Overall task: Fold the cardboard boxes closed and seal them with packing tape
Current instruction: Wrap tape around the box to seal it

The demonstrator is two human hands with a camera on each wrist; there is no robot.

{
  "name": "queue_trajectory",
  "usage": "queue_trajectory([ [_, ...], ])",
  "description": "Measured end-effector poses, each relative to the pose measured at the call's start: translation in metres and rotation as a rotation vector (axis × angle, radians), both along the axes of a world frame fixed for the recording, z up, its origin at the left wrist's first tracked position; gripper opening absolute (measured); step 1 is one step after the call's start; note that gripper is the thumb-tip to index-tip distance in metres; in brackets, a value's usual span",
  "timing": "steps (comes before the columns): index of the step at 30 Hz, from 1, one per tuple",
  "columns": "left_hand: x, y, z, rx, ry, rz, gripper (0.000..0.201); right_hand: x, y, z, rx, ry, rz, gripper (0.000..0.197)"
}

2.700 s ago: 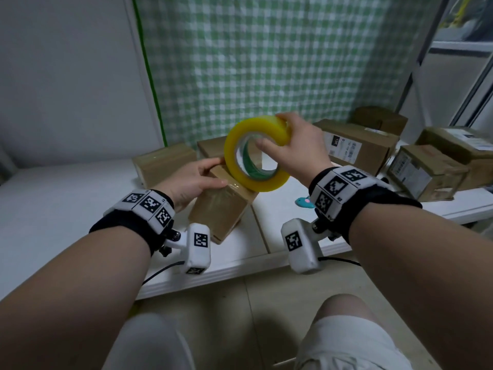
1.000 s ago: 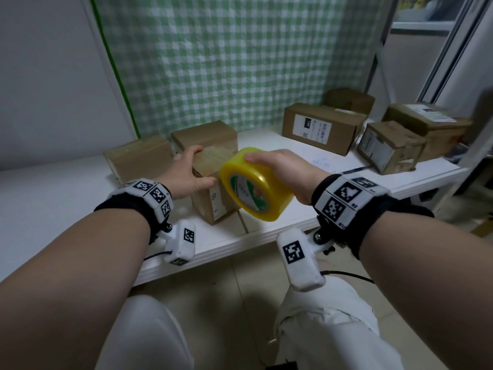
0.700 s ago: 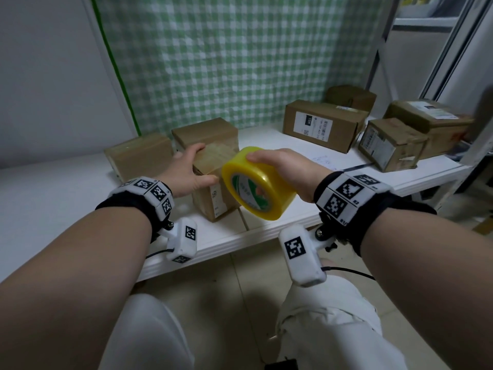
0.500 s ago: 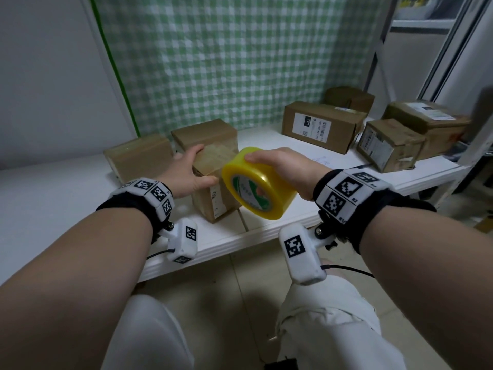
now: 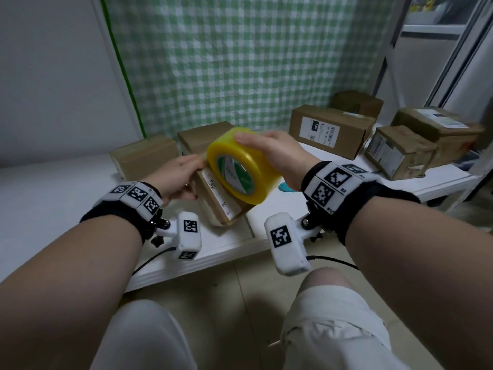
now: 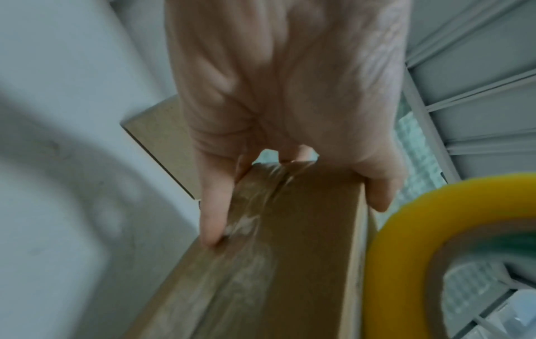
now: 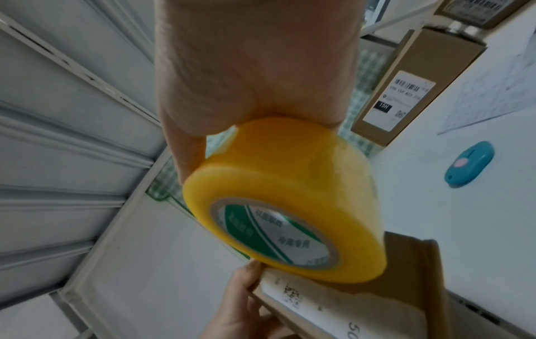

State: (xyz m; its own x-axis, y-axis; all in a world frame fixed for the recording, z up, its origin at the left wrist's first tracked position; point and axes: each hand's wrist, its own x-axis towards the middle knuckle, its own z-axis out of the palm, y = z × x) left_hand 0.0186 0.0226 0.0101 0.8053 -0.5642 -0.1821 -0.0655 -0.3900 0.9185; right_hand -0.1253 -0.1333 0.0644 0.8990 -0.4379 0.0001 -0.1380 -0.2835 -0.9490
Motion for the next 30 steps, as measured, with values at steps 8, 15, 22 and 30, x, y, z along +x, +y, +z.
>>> queue_trajectory([
  [8, 0.021, -0.007, -0.011, 0.262, -0.61, 0.038, 0.055, 0.039, 0.011, -0.004, 0.105, -0.068, 0.024, 0.062],
  [15, 0.016, 0.004, -0.022, 0.519, -0.491, -0.215, 0.128, 0.072, 0.017, -0.011, 0.16, -0.083, 0.0, 0.064],
  [22, 0.019, 0.0, -0.031, 0.774, -0.678, -0.429, 0.119, 0.104, 0.006, -0.043, 0.146, -0.023, -0.001, 0.102],
  [30, 0.017, -0.002, -0.028, 0.841, -0.888, -0.382, 0.108, 0.091, 0.011, -0.036, 0.116, 0.028, 0.011, 0.12],
])
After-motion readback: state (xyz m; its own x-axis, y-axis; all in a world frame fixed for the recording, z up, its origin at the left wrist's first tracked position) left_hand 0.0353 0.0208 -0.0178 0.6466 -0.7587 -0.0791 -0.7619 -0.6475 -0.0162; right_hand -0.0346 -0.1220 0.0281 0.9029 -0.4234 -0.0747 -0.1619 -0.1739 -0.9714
